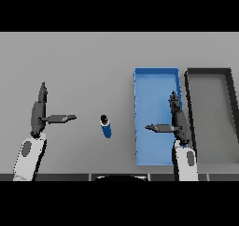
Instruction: Pick up the blue pipe and place it into the blue bin.
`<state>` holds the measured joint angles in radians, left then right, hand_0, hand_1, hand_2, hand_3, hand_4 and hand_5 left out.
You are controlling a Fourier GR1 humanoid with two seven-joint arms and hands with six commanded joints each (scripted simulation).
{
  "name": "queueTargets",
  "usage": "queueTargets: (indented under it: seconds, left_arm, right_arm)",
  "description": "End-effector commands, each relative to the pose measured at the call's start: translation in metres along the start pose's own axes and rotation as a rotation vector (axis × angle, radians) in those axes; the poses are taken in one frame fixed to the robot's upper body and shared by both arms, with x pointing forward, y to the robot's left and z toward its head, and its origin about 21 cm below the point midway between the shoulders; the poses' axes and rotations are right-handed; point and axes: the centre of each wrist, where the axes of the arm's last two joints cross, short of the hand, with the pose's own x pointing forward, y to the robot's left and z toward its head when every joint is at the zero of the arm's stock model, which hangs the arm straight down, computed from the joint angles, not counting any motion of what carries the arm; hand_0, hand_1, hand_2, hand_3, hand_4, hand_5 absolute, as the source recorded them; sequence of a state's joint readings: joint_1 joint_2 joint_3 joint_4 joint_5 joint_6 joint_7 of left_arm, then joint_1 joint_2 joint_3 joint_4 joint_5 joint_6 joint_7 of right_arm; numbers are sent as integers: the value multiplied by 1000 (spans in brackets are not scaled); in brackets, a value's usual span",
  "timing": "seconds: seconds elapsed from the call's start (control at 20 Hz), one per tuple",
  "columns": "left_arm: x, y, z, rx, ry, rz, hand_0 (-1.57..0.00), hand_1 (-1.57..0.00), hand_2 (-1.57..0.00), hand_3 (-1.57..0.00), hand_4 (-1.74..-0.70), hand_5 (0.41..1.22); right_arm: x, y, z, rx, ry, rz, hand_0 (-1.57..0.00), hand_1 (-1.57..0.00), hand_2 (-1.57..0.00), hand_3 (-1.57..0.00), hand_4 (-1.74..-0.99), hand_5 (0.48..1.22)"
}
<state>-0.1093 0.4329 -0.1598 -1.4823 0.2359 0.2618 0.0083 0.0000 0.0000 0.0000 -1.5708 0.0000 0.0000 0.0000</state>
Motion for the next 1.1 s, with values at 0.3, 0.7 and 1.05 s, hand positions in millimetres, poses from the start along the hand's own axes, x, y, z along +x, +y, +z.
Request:
queueTargets:
  seconds: [0.3,0.7,1.05]
  left_arm:
    - [2,3,10,-158,-59,-76,1,1,1,1,-967,594]
    - [6,26,15,-437,-106,-177,1,1,1,1,-965,590]
    - [22,-4,46,-712,-40,-227,1,1,1,1,-1018,512]
  right_arm:
    - [7,-14,10,56,-68,148,1,1,1,1,-1210,594]
    - [15,-17,19,163,-96,360,1,1,1,1,-1182,583]
    - [22,-18,18,169,-102,322,1,1,1,1,-1225,580]
